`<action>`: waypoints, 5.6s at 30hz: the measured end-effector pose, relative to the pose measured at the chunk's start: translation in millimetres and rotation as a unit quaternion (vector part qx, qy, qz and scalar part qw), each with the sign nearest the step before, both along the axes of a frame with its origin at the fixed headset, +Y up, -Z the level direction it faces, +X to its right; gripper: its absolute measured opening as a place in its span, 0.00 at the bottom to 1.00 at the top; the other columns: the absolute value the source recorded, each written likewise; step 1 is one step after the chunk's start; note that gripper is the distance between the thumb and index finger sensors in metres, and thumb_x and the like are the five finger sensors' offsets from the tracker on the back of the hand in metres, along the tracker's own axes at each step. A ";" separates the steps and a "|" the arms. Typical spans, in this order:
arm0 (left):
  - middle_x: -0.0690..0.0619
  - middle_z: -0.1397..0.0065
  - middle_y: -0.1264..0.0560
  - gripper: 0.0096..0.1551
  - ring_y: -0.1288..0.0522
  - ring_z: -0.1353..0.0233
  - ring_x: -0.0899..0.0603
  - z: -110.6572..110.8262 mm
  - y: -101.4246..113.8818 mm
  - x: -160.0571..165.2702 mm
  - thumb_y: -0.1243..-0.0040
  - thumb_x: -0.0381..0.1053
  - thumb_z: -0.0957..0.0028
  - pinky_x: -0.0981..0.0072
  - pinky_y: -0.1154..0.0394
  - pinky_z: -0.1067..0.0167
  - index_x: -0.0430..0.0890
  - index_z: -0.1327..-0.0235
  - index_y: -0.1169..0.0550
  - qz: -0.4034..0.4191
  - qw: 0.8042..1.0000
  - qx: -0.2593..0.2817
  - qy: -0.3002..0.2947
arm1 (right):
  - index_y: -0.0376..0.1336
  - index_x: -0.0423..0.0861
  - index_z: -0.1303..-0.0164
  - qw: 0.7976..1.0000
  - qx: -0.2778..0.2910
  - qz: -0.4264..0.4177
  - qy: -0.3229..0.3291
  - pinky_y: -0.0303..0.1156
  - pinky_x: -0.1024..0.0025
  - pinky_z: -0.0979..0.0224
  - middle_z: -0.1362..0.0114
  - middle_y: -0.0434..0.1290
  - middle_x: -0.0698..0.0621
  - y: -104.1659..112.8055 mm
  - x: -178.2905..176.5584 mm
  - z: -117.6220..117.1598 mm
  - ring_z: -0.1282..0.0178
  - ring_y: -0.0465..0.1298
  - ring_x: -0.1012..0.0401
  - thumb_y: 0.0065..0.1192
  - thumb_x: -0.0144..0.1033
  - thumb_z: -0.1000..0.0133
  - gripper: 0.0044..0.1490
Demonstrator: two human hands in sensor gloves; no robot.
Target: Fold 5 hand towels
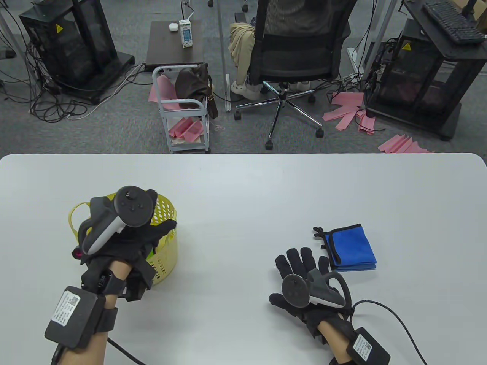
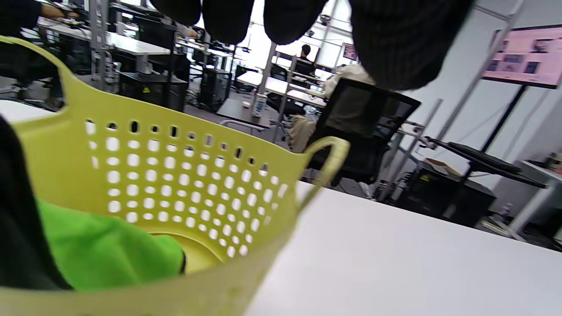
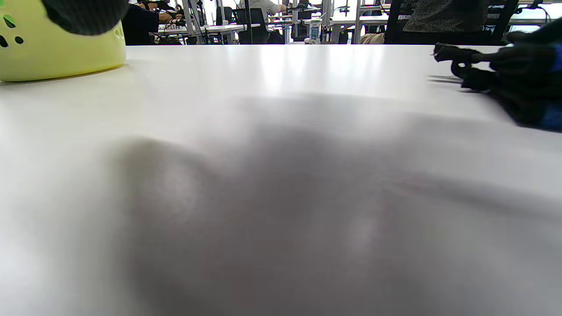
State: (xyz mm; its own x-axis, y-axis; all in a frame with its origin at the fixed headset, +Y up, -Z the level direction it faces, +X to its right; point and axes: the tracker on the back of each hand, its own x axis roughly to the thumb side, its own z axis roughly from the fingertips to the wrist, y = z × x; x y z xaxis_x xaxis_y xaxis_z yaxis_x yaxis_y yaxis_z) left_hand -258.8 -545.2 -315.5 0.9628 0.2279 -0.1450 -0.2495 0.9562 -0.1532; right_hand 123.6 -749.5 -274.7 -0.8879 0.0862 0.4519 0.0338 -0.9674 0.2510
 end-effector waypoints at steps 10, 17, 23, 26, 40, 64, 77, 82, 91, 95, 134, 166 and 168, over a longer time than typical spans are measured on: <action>0.45 0.12 0.39 0.47 0.45 0.14 0.31 -8.5 -31.2 -38.1 0.34 0.58 0.47 0.26 0.56 0.22 0.50 0.15 0.38 -0.143 0.981 -0.101 0.086 | 0.29 0.41 0.15 1.000 0.003 -0.002 0.001 0.37 0.17 0.31 0.11 0.32 0.30 -0.2 0.9 0.9 0.19 0.33 0.28 0.43 0.70 0.36 0.59; 0.49 0.21 0.25 0.37 0.34 0.18 0.35 -12.3 -44.4 -39.6 0.28 0.49 0.48 0.30 0.49 0.22 0.53 0.24 0.28 -0.221 0.966 -0.100 0.093 | 0.29 0.41 0.15 1.000 0.008 -0.006 0.001 0.37 0.17 0.32 0.11 0.32 0.30 0.3 2.0 2.2 0.19 0.33 0.28 0.43 0.70 0.36 0.59; 0.57 0.32 0.17 0.27 0.27 0.23 0.39 -14.0 -51.2 -37.3 0.26 0.45 0.49 0.31 0.44 0.23 0.59 0.35 0.20 -0.243 0.964 -0.070 0.082 | 0.29 0.40 0.15 1.000 0.014 -0.011 0.000 0.37 0.17 0.32 0.11 0.32 0.30 1.2 3.3 2.8 0.19 0.33 0.29 0.43 0.69 0.36 0.59; 0.58 0.35 0.15 0.24 0.25 0.25 0.40 -11.8 -48.7 -36.6 0.27 0.44 0.49 0.30 0.44 0.23 0.61 0.40 0.18 -0.234 0.968 -0.036 0.080 | 0.29 0.40 0.15 1.000 0.015 -0.012 -0.002 0.37 0.17 0.32 0.11 0.32 0.30 1.8 4.4 2.8 0.19 0.34 0.29 0.43 0.69 0.36 0.59; 0.58 0.34 0.17 0.22 0.13 0.39 0.43 39.6 8.7 -6.8 0.28 0.40 0.48 0.35 0.31 0.30 0.64 0.44 0.16 -0.082 0.974 0.207 0.041 | 0.29 0.40 0.15 1.000 0.020 -0.014 -0.006 0.37 0.17 0.32 0.11 0.33 0.30 3.8 7.3 2.6 0.19 0.34 0.29 0.43 0.69 0.36 0.59; 0.55 0.38 0.13 0.21 0.11 0.46 0.47 90.7 47.0 140.3 0.25 0.45 0.50 0.40 0.28 0.31 0.63 0.45 0.14 0.028 0.931 0.326 -0.160 | 0.40 0.38 0.16 0.979 0.045 -0.195 -0.032 0.49 0.24 0.27 0.12 0.43 0.30 22.7 26.7 0.4 0.19 0.46 0.30 0.47 0.60 0.35 0.51; 0.54 0.38 0.13 0.20 0.10 0.47 0.46 12.4 -80.5 230.5 0.25 0.44 0.50 0.39 0.27 0.33 0.62 0.46 0.13 0.139 0.954 0.152 -0.217 | 0.52 0.37 0.21 0.960 -0.002 -0.275 -0.045 0.61 0.35 0.28 0.18 0.60 0.36 22.0 33.6 -4.3 0.28 0.64 0.37 0.61 0.53 0.40 0.46; 0.55 0.38 0.13 0.20 0.10 0.47 0.47 9.5 -86.6 233.0 0.25 0.45 0.50 0.39 0.27 0.33 0.62 0.46 0.13 0.133 0.955 0.145 -0.222 | 0.55 0.38 0.23 0.973 -0.062 -0.206 -0.080 0.61 0.35 0.28 0.19 0.61 0.36 6.0 33.1 -8.8 0.28 0.65 0.37 0.61 0.57 0.39 0.45; 0.55 0.38 0.13 0.20 0.10 0.46 0.46 9.3 -72.9 210.4 0.25 0.44 0.50 0.39 0.27 0.33 0.62 0.46 0.13 0.178 0.950 0.146 -0.212 | 0.64 0.53 0.33 0.967 0.004 -0.246 -0.073 0.61 0.35 0.28 0.22 0.66 0.43 -6.6 18.0 -19.3 0.29 0.68 0.41 0.66 0.43 0.40 0.25; 0.54 0.38 0.13 0.20 0.11 0.46 0.46 12.5 -62.3 196.0 0.25 0.44 0.50 0.38 0.28 0.32 0.62 0.45 0.13 0.133 0.957 0.158 -0.202 | 0.65 0.52 0.35 0.969 0.034 -0.231 -0.085 0.61 0.35 0.28 0.22 0.68 0.43 8.6 30.0 -23.2 0.29 0.69 0.41 0.65 0.40 0.40 0.23; 0.50 0.27 0.22 0.22 0.25 0.25 0.35 -16.3 4.4 186.7 0.37 0.48 0.45 0.28 0.40 0.26 0.58 0.37 0.20 -0.086 0.962 0.233 -0.113 | 0.69 0.53 0.41 0.920 0.373 -0.085 -0.082 0.61 0.35 0.26 0.33 0.77 0.53 193.6 55.4 -63.0 0.32 0.73 0.48 0.73 0.38 0.45 0.22; 0.48 0.35 0.18 0.23 0.23 0.28 0.34 78.0 -138.1 168.0 0.42 0.53 0.43 0.28 0.41 0.26 0.49 0.38 0.19 -0.075 0.971 -0.014 -0.227 | 0.68 0.50 0.36 1.000 0.014 -0.024 -0.005 0.62 0.37 0.26 0.37 0.80 0.52 66.2 54.5 13.7 0.35 0.75 0.49 0.70 0.40 0.44 0.25; 0.47 0.36 0.18 0.23 0.23 0.29 0.33 72.5 -133.8 171.3 0.42 0.53 0.42 0.28 0.41 0.26 0.49 0.38 0.19 -0.084 0.975 0.000 -0.207 | 0.68 0.50 0.37 0.999 0.041 -0.027 -0.023 0.61 0.37 0.26 0.36 0.79 0.51 72.0 53.9 7.3 0.34 0.74 0.48 0.71 0.39 0.43 0.24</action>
State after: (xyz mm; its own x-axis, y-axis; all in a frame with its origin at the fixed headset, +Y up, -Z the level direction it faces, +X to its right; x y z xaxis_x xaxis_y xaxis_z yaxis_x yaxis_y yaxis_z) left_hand -87.6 -679.0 -243.1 0.9624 0.0622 0.2645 -0.0064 0.9783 -0.2069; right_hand 177.5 -677.5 -267.4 -0.9028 0.0990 0.4186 -0.0291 -0.9850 0.1701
